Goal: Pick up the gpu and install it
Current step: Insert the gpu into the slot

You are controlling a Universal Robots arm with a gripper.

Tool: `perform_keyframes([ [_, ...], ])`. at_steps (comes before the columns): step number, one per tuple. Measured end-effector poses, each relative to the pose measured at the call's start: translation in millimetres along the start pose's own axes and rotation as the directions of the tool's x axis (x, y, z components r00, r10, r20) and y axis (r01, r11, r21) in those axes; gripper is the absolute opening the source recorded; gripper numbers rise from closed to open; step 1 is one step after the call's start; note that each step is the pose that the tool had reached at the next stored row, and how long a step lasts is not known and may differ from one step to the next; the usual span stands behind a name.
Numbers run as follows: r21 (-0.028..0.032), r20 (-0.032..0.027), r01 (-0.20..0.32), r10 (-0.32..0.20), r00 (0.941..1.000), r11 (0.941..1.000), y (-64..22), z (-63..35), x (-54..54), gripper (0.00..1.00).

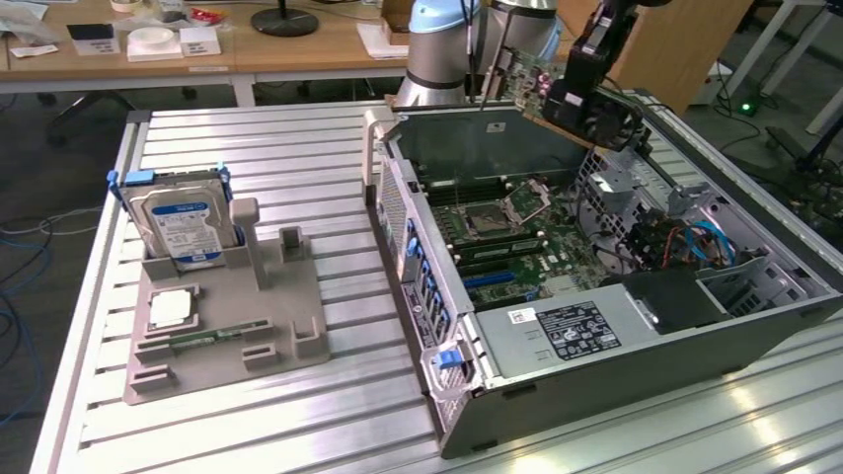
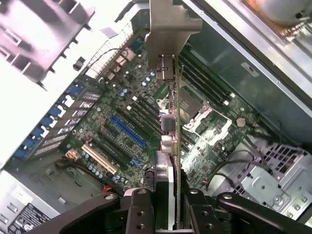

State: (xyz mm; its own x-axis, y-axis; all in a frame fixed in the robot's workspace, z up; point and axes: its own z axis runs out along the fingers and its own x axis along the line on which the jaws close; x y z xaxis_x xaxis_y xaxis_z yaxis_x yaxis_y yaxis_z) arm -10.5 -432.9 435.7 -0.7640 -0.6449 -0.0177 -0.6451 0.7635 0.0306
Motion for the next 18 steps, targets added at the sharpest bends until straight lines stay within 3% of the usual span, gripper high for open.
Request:
perform_keyframes([
  [5, -0.0007, -0.0029, 0.074, -0.074, 0.9972, 0.9972, 0.0, 0.0, 0.0, 0.28],
  [10, -0.0011, -0.0061, 0.144, -0.144, 0.9896, 0.9896, 0.0, 0.2, 0.0, 0.28],
  [15, 0.0103, -0.0202, 0.161, -0.16, 0.9868, 0.987, 0.0, 0.1, 0.0, 0.28],
  [18, 0.0128, -0.0246, 0.186, -0.186, 0.9822, 0.9824, -0.1, 0.1, 0.0, 0.28],
])
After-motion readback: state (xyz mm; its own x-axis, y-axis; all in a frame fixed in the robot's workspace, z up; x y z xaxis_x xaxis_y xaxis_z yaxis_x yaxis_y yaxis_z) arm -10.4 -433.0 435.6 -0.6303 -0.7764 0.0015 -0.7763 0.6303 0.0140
